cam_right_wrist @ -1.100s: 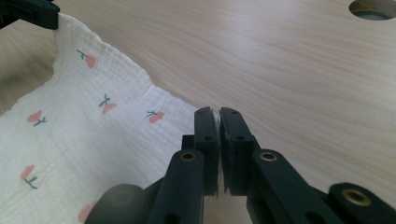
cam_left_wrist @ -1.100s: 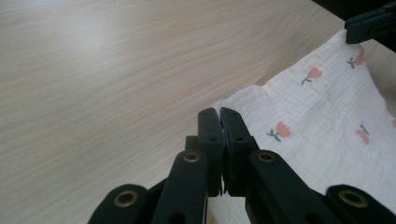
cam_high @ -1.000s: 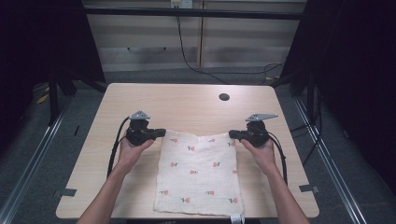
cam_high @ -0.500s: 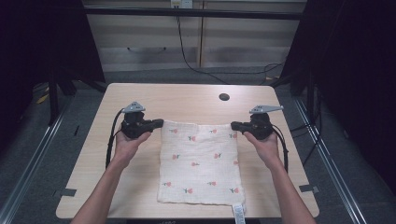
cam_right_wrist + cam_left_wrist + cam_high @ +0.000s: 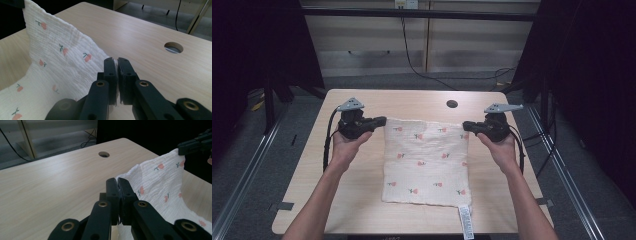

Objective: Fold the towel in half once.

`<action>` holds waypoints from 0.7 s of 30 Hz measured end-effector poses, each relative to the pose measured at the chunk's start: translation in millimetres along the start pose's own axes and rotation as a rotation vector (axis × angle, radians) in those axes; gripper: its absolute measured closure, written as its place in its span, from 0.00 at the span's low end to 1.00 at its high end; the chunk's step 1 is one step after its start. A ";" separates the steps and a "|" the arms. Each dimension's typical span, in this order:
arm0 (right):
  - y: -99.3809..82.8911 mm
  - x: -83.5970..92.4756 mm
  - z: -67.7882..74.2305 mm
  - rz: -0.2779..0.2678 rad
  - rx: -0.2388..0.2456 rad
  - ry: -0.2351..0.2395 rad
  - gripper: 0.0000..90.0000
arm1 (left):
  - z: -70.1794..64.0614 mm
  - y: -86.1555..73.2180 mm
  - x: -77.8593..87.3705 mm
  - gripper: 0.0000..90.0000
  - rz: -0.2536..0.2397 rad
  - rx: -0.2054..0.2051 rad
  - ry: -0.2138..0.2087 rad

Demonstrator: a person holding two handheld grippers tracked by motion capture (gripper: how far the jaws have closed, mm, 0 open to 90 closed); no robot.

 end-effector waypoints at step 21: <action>-8.4 12.6 21.8 -0.037 0.029 0.042 0.96 | -4.6 -24.4 11.5 0.98 -0.016 0.005 -0.015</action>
Point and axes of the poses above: each handheld gripper's, and its own axes: x roughly backward along the jaws, y roughly out of its top, z roughly to its left, the point moved 6 cm from there along -x, roughly forward along the jaws, and after that the axes turned 13 degrees about x, right-handed, at the moved point
